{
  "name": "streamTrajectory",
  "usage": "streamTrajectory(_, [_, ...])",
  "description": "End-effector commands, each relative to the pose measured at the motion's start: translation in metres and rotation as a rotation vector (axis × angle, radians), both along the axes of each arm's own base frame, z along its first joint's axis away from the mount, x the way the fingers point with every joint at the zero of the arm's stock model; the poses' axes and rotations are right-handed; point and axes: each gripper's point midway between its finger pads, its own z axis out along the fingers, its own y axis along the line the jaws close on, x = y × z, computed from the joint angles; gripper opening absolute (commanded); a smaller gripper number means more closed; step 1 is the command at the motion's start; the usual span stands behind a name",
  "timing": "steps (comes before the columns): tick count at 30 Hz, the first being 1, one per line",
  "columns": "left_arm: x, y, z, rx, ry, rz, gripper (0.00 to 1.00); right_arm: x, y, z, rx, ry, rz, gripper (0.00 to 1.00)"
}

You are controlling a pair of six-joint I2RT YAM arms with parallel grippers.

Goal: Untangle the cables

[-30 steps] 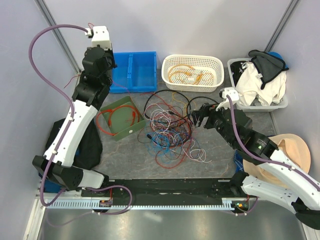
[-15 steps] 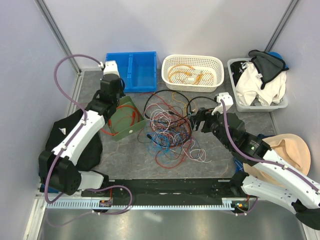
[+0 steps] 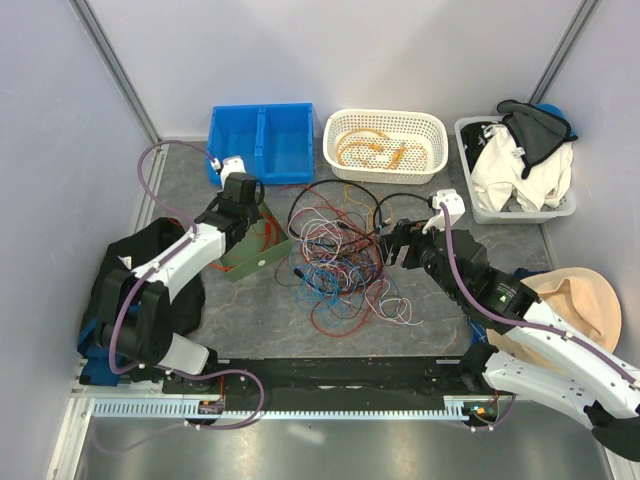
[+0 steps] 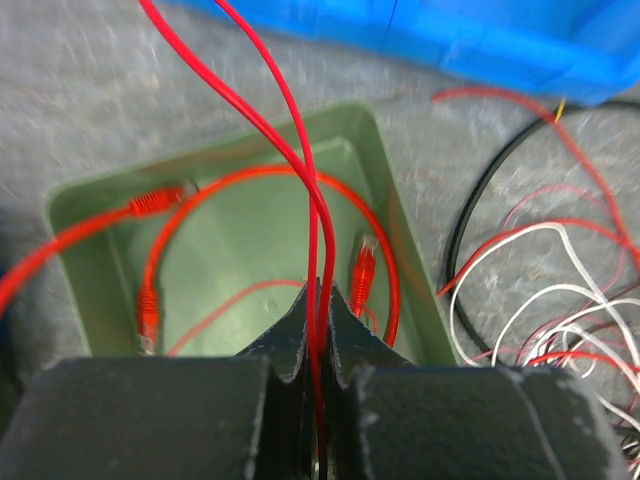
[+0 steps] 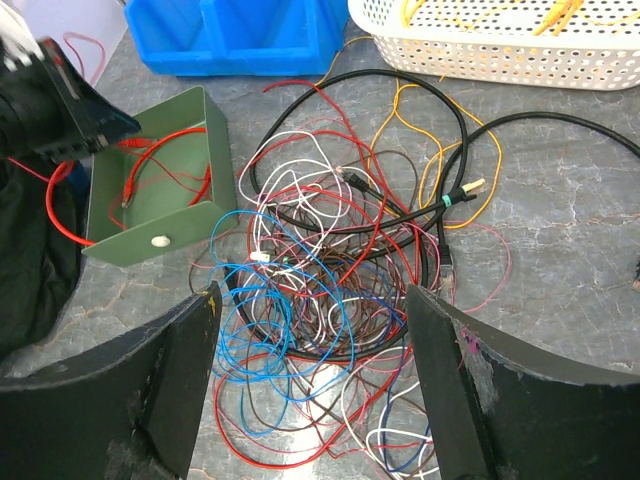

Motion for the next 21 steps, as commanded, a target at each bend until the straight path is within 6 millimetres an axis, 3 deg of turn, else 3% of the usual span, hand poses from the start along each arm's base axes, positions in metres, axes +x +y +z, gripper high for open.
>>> streamTrajectory(1, [0.003,-0.006,-0.01,-0.079,-0.021,0.041,0.02,0.0,0.003,0.007,0.04,-0.022,0.002,0.82])
streamTrajectory(3, [0.002,-0.006,-0.012,-0.079,-0.016,0.04,0.02,0.0,0.003,0.006,0.038,-0.018,0.003,0.82])
streamTrajectory(7, [-0.003,-0.006,0.0,-0.089,-0.023,0.036,0.43,0.001,0.003,0.005,0.038,-0.018,0.001,0.82])
streamTrajectory(10, [-0.008,-0.01,0.015,-0.103,-0.051,0.025,0.53,0.002,0.005,0.004,0.04,-0.015,0.003,0.82])
streamTrajectory(12, [-0.013,-0.015,0.021,-0.107,-0.054,0.007,0.54,0.002,0.007,0.003,0.044,-0.014,0.006,0.82])
streamTrajectory(18, [-0.027,-0.031,0.024,-0.091,-0.035,-0.028,0.61,0.003,0.015,0.001,0.059,0.001,0.027,0.82])
streamTrajectory(21, [-0.032,-0.034,0.033,-0.067,-0.032,-0.04,0.78,0.002,0.015,-0.001,0.054,0.005,0.03,0.82])
